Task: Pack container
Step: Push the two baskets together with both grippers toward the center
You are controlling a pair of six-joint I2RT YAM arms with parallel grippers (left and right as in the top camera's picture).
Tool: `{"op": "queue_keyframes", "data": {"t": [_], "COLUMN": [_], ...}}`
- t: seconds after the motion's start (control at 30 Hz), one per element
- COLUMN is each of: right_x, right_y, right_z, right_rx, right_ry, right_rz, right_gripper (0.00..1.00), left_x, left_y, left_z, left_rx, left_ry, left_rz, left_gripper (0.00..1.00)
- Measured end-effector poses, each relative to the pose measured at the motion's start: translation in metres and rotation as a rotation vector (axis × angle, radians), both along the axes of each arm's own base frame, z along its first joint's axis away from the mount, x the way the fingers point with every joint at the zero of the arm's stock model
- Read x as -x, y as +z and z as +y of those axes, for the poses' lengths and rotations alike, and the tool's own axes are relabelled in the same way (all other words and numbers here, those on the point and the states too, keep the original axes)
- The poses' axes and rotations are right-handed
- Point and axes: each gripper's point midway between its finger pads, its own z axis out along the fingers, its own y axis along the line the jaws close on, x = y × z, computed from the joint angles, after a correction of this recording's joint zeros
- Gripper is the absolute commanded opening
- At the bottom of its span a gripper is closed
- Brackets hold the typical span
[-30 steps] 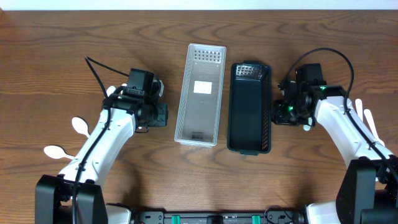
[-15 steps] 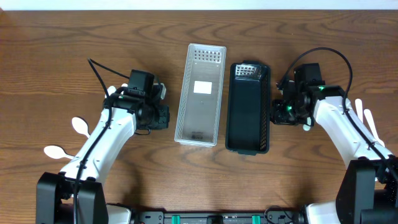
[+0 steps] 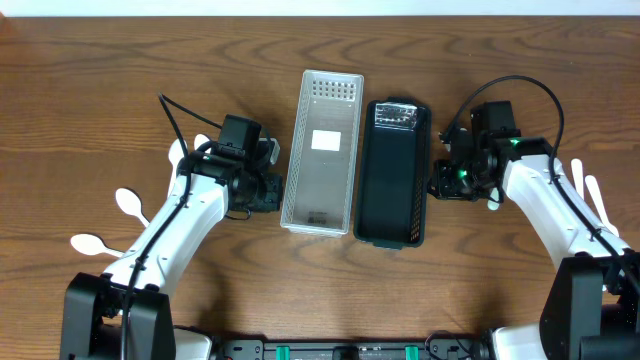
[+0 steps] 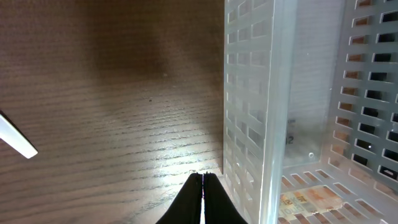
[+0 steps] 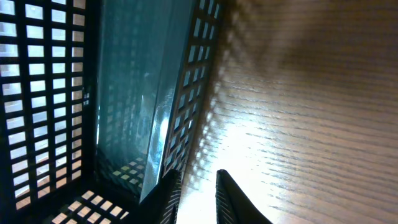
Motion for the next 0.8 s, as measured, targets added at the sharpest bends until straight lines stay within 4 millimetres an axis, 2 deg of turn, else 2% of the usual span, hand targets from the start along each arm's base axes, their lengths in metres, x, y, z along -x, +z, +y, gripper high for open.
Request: {"op": "queue_keyframes", "data": {"t": [0.43, 0.8], "right_x": [0.0, -0.005], "right_y": [0.002, 0.003], "right_z": [0.025, 0.028], "right_rx": [-0.011, -0.014], "right_ry": [0.078, 0.087], "right_rz": [-0.033, -0.057], "right_gripper": [0.25, 0.26], "left_x": [0.0, 0.006], "left_y": [0.0, -0.002], "left_z": [0.0, 0.002], "left_rx": [-0.001, -0.007], "left_ry": [0.0, 0.0], "left_rz": [0.001, 0.026], "left_gripper": [0.06, 0.06]}}
